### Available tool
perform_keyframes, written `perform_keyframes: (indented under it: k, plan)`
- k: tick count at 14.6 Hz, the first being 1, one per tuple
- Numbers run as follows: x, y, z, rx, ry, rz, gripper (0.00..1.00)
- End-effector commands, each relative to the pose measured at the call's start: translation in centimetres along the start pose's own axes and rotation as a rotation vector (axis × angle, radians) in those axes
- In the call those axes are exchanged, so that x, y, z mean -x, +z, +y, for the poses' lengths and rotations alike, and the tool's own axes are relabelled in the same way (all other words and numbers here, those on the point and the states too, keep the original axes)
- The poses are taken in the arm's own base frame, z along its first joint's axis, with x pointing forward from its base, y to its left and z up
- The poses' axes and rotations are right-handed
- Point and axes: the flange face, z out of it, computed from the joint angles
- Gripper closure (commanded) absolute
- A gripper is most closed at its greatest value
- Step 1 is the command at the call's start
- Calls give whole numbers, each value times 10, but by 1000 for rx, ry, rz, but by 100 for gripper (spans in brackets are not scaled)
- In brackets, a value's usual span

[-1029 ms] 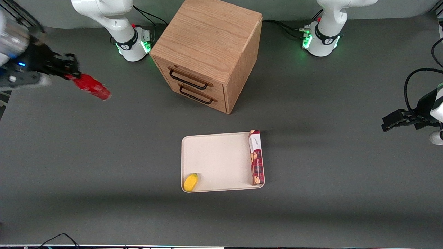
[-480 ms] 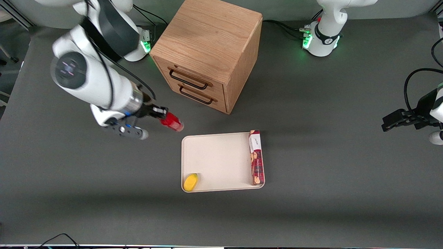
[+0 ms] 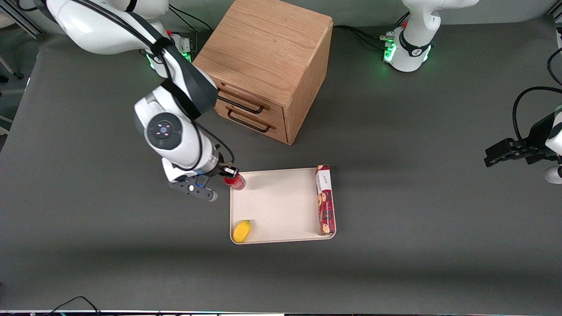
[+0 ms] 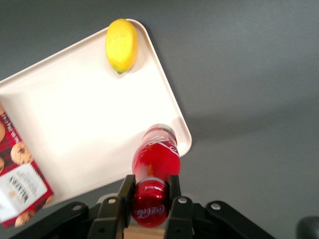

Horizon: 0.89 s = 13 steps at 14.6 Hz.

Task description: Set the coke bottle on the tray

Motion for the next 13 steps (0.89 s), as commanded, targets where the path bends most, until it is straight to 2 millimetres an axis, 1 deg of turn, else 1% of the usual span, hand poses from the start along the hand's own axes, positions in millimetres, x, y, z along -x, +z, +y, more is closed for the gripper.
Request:
perform_keyframes:
  k: [1,3,4,5,6,7,8,9,10,11,12,13]
  plan:
    - [3,19,-10,7,32,47,97]
    - [1,30,-12,4,41,53,86]
    - [0,32,-12,2,37,58,84]
    - [-1,37,-12,9,35,58,78]
    - [-2,36,-12,8,35,61,65]
    - [-2,35,-12,8,33,62,48]
    - [-2,30,-12,4,29,70,37]
    - [0,19,-14,-3,19,77,27]
    - [2,-2,-16,-10,9,90,21]
    - [3,-29,-12,8,-5,105,16]
    - [9,-67,-5,32,-49,125,10]
    - [20,-105,5,61,-104,148,3]
